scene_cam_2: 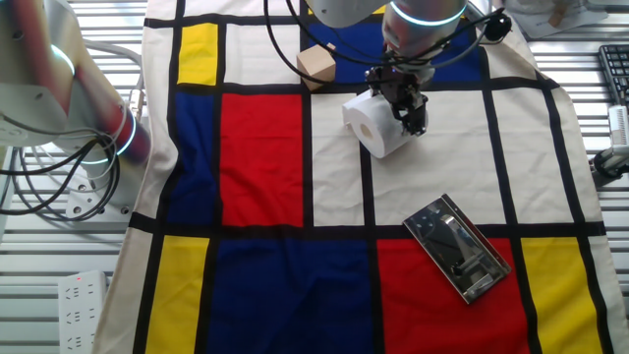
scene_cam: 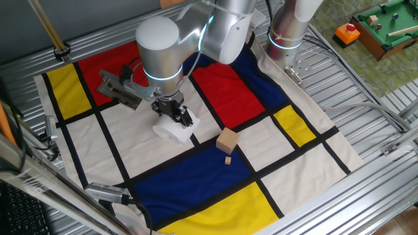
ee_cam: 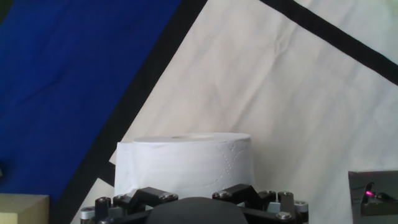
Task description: Put the toilet paper on its holder
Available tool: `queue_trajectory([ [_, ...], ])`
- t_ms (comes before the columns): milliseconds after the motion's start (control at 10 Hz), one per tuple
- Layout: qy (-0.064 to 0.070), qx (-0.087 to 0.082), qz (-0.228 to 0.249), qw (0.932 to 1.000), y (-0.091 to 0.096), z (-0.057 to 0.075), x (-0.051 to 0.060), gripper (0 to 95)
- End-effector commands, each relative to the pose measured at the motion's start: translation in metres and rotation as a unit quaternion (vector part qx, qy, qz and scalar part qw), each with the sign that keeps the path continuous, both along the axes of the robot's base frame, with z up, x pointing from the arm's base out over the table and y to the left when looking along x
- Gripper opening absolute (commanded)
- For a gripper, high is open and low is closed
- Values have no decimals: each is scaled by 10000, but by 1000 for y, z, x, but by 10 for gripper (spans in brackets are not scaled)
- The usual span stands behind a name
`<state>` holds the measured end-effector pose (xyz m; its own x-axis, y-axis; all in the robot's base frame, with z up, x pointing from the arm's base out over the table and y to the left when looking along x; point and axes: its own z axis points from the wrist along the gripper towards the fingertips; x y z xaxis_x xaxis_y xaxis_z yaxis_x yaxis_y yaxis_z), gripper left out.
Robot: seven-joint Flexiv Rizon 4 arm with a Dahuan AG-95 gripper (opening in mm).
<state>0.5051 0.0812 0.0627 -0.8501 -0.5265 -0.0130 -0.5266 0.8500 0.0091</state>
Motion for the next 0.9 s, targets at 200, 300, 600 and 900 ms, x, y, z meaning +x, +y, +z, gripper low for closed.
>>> queue_trajectory([
  [200,-5,20,-53,10000,0,-5,0,0],
  [300,2,18,-63,10000,0,-4,0,0],
  [600,13,19,-85,10000,1,3,0,0],
  [900,-10,21,-98,9999,2,9,0,0],
])
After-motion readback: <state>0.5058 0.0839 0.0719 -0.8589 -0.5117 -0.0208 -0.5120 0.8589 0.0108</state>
